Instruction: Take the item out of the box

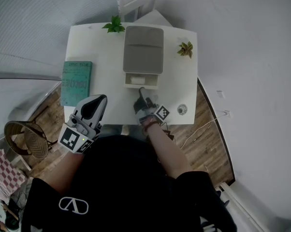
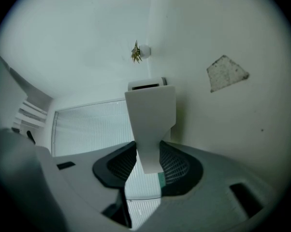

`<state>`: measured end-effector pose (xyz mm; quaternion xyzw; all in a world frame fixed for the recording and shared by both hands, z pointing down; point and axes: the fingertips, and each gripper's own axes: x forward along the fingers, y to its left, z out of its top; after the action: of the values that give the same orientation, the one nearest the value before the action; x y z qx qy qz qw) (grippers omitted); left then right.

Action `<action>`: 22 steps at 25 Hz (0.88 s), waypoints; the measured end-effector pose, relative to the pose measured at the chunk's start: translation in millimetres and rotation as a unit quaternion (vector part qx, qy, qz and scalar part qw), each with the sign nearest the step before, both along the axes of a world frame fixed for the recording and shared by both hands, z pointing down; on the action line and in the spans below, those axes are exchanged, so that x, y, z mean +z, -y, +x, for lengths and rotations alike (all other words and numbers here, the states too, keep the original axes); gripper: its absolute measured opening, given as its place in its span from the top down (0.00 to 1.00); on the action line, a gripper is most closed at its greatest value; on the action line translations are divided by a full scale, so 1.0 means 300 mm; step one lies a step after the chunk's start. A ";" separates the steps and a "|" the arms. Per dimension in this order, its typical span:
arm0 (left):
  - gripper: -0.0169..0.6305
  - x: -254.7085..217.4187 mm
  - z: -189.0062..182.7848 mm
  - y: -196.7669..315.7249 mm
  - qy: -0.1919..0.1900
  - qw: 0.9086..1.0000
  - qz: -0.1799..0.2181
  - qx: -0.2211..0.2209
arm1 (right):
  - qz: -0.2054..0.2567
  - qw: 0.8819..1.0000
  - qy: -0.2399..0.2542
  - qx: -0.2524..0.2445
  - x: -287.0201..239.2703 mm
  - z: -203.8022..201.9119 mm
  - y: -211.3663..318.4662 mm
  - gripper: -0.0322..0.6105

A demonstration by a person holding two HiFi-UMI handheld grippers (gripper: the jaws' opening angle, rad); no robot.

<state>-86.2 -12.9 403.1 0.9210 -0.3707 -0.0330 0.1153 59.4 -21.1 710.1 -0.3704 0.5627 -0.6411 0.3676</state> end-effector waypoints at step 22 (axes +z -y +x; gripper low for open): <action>0.97 0.007 0.031 -0.023 -0.011 1.000 -0.003 0.011 | -0.022 0.999 -0.017 -0.040 0.012 -0.027 -0.137 0.72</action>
<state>-77.0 -6.1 405.2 0.9243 -0.3590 -0.0409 0.1229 51.2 20.0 713.5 -0.3663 0.5693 -0.6609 0.3239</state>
